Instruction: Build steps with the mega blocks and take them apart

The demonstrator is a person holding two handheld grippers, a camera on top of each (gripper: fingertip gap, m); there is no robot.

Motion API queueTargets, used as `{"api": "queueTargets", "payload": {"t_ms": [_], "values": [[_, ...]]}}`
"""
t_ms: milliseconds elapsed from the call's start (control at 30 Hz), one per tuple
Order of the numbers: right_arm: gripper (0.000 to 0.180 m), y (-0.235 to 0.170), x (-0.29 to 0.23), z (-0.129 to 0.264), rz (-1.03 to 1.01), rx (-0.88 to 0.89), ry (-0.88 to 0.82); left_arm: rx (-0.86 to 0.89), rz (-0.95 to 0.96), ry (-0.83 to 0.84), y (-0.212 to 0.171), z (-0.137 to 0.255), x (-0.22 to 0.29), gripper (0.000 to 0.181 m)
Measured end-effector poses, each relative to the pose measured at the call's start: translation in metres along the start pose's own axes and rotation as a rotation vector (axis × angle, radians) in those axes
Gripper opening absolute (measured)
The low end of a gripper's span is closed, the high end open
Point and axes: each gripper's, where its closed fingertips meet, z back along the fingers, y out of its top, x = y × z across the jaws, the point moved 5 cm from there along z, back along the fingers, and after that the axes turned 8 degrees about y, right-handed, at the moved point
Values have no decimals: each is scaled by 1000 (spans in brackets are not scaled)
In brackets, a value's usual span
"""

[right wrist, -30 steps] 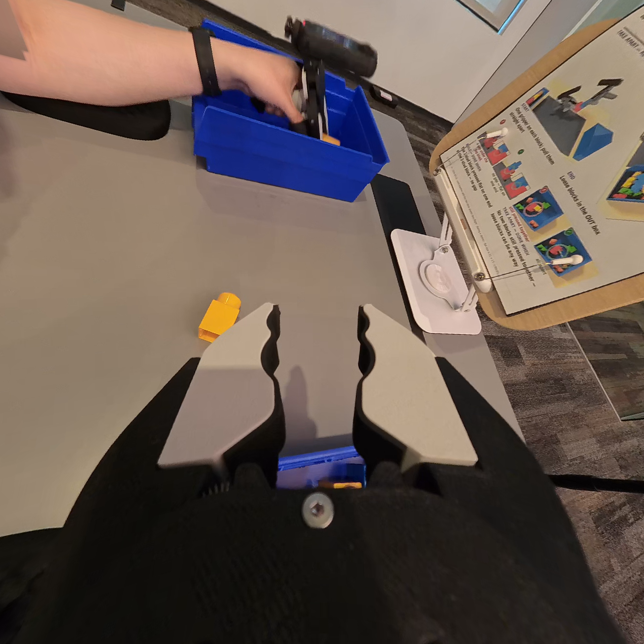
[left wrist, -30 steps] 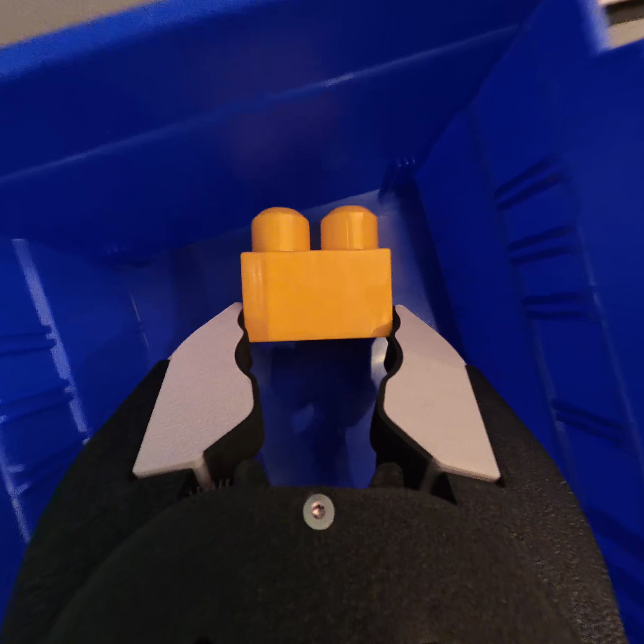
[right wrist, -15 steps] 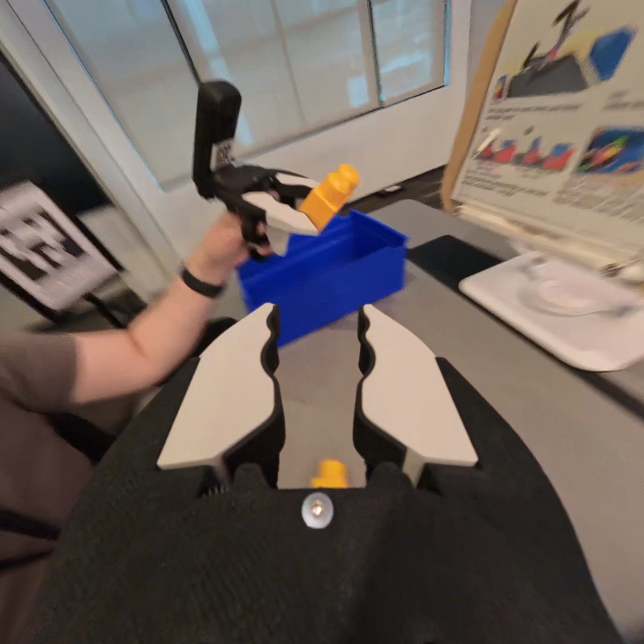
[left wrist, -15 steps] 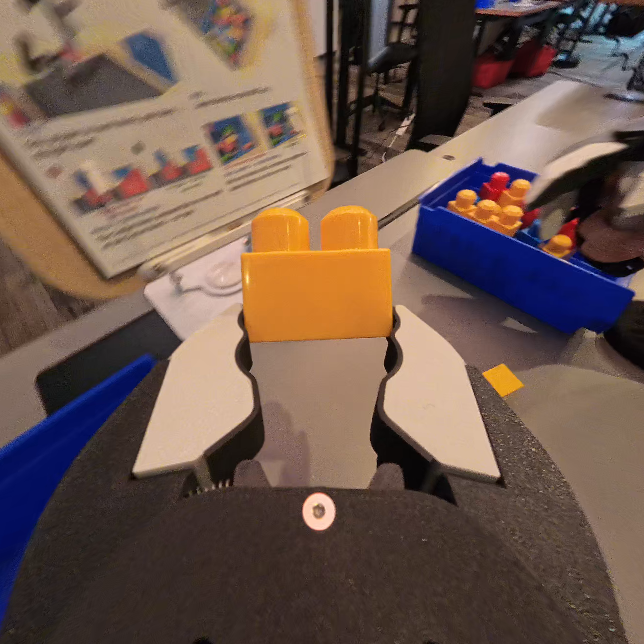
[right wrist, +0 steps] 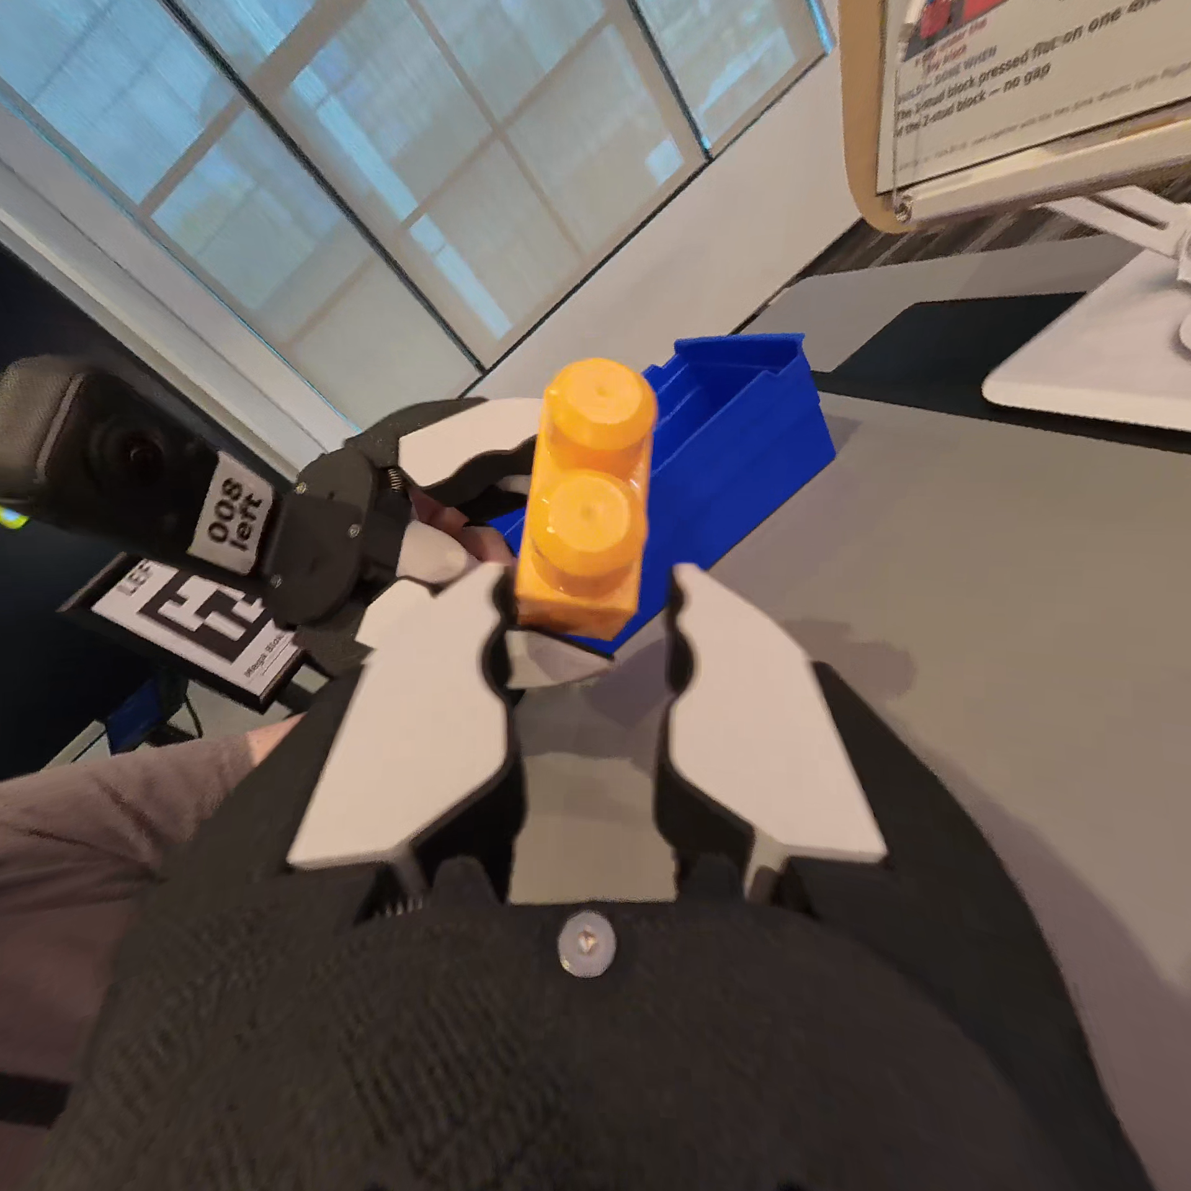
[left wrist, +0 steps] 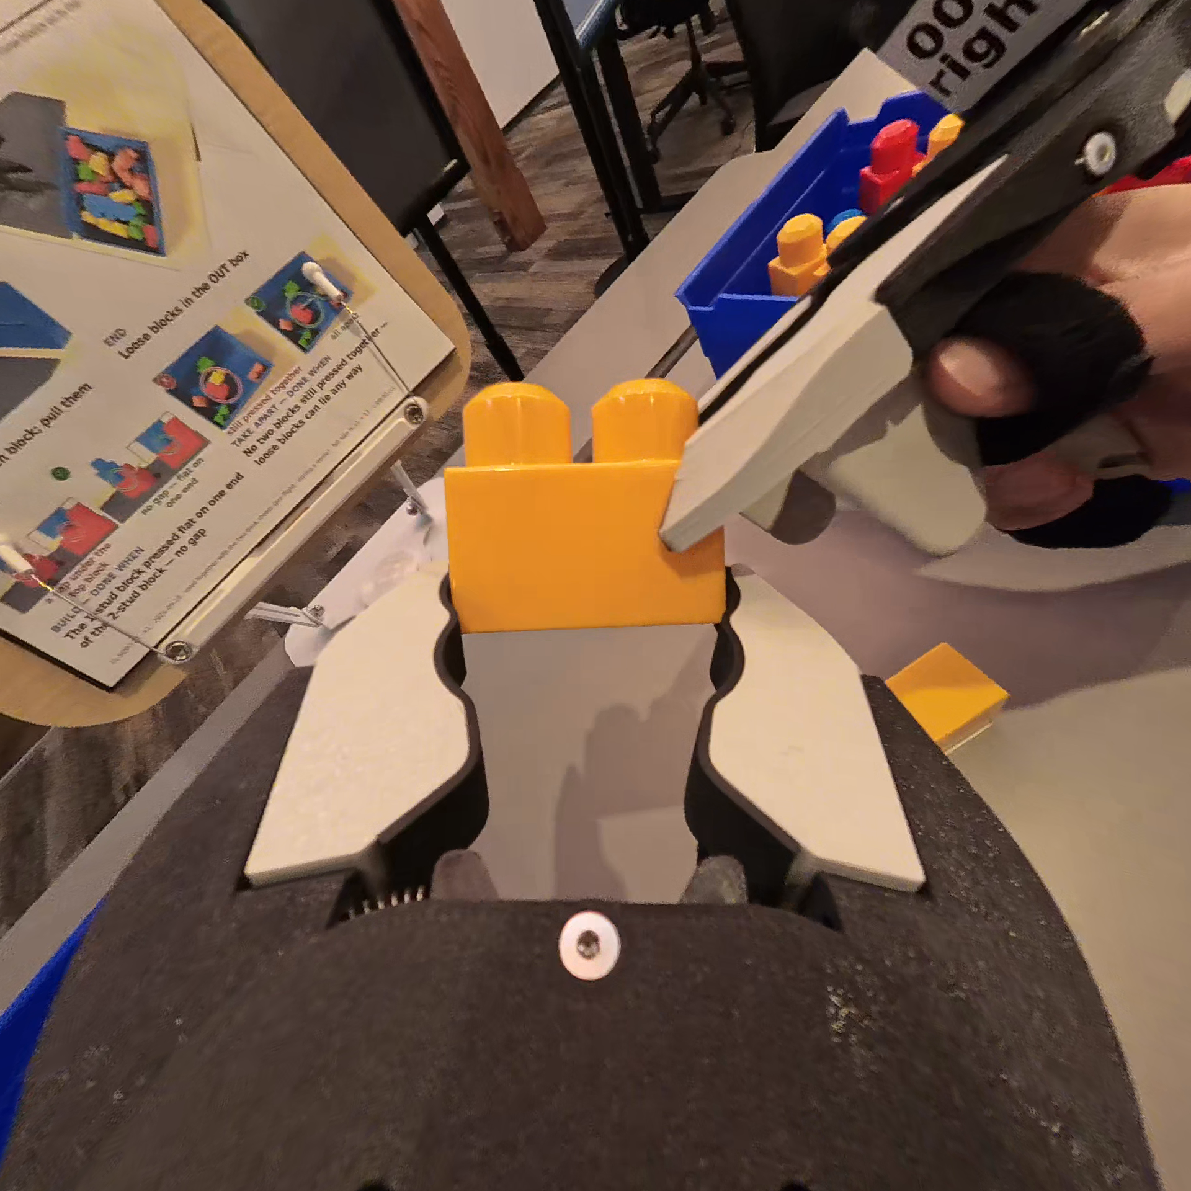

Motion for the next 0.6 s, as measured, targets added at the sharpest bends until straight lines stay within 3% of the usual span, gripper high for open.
{"api": "queueTargets", "payload": {"t_ms": [33,167,367,433,533,600], "values": [[37,0,-1,0,8,0,15,1,-10,4,0,0,0,76],[37,0,0,2,21,-41,32,23,-19,-33,1,3,2,77],[37,21,-27,22,286,-144,97,111,241,-439,16,30,0,78],[37,24,-43,28,400,-193,133,161,351,-579,21,40,-3,67],[37,16,-58,29,553,-304,122,213,432,-710,26,47,-3,60],[37,10,-62,27,596,-364,111,203,392,-713,24,47,0,53]]}}
